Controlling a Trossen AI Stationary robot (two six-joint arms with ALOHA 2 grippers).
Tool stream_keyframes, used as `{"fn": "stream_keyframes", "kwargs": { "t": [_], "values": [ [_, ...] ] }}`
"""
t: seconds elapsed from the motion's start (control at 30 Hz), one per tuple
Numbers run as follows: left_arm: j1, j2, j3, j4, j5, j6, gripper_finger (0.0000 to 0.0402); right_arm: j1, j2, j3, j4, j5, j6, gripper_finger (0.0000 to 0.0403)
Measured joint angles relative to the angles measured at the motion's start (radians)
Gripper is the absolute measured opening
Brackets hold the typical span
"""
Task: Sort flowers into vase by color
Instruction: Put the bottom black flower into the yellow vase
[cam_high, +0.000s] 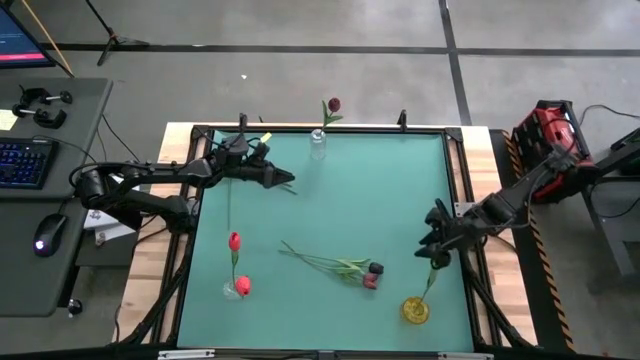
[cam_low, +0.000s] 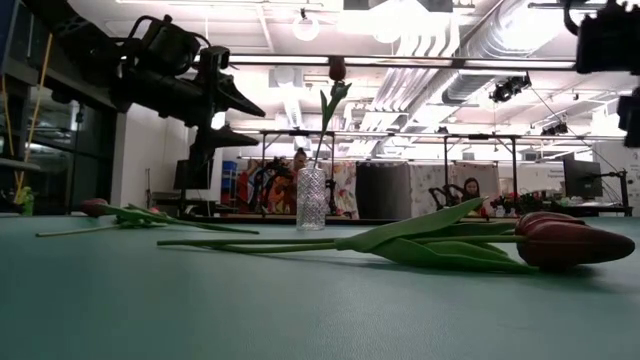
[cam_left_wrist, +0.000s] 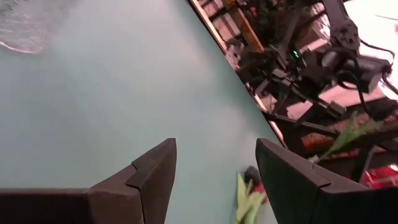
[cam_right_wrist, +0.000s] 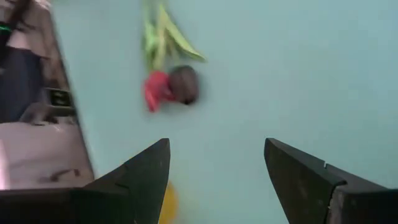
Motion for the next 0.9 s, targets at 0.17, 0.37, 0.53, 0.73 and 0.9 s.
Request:
{"fn": "stream_keyframes", "kwargs": {
  "t": [0.17,0.37,0.53,0.73,0.9],
  "values": [
    [0.0,0.0,0.0,0.0,0.06,0.026,0.0209,-0.049,0.0,0.0,0.235,-0.175,-0.037,0.0248],
    [0.0,0.0,0.0,0.0,0.071,0.051,0.0209,-0.051,0.0,0.0,0.382,-0.56,0.123,0.0248],
    [0.0,0.0,0.0,0.0,0.071,0.051,0.0209,-0.038,-0.002,0.0,0.388,-0.714,0.252,0.0248],
    [0.0,0.0,0.0,0.0,0.071,0.022,0.0209,-0.081,-0.054,0.0,0.374,-0.718,0.229,0.0248],
    [0.0,0.0,0.0,0.004,0.07,0.017,0.0209,-0.172,-0.093,0.0,0.294,-0.598,0.116,0.0248]
  ]
}}
